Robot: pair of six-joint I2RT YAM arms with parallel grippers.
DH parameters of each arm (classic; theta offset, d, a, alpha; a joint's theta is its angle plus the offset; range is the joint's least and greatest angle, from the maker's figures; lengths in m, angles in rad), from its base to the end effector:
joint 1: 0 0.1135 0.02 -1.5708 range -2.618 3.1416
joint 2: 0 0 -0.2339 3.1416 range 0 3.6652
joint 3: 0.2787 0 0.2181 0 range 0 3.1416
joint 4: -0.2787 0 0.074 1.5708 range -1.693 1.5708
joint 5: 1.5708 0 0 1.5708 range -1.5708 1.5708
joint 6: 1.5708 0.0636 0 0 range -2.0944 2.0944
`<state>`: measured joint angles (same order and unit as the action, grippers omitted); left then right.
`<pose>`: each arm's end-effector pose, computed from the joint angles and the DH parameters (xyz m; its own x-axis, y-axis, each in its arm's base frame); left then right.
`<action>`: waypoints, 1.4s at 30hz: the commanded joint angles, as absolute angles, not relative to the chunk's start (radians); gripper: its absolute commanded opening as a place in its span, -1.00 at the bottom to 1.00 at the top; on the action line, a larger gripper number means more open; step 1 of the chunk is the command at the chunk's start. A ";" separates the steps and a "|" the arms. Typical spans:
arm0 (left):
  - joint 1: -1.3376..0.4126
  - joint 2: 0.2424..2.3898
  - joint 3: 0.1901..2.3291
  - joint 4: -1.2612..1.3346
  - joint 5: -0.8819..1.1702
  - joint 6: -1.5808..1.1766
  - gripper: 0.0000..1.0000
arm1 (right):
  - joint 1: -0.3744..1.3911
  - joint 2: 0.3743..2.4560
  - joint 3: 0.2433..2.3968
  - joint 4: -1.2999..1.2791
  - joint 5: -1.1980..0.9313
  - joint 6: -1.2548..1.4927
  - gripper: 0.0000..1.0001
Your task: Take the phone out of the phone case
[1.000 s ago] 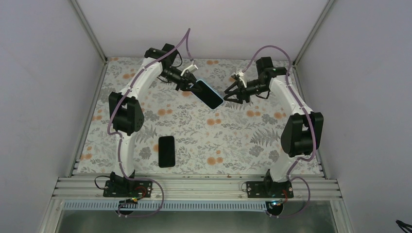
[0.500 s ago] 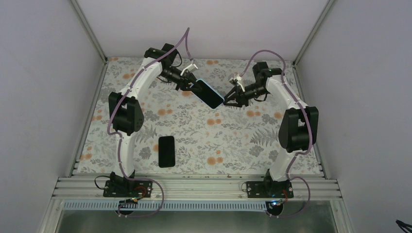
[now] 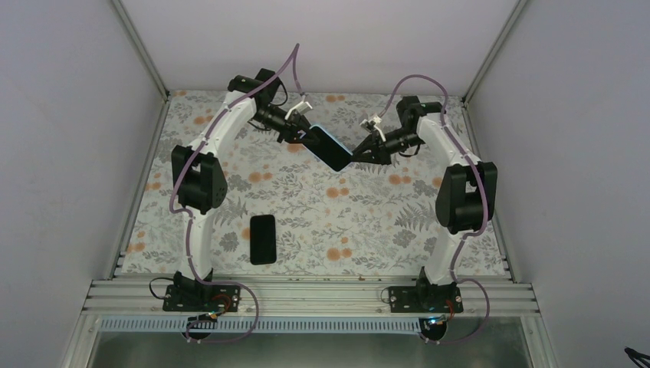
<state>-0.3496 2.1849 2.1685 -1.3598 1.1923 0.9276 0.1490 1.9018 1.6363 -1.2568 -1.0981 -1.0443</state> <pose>0.3408 -0.1871 0.2656 -0.3165 0.4301 -0.8455 0.9147 -0.0976 -0.3921 0.3071 0.1034 0.2347 -0.4010 -0.4582 -0.7932 -0.9094 0.0949 0.4050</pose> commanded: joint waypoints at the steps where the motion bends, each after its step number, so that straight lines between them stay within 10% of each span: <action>1: -0.359 2.129 2.173 -1.358 1.274 0.964 -0.95 | 0.145 1.916 1.673 -1.286 -1.168 -1.075 -0.84; 42: -0.368 1.990 1.943 -1.305 0.891 1.287 -0.95 | 0.235 1.820 1.623 -1.289 -1.053 -1.043 -0.82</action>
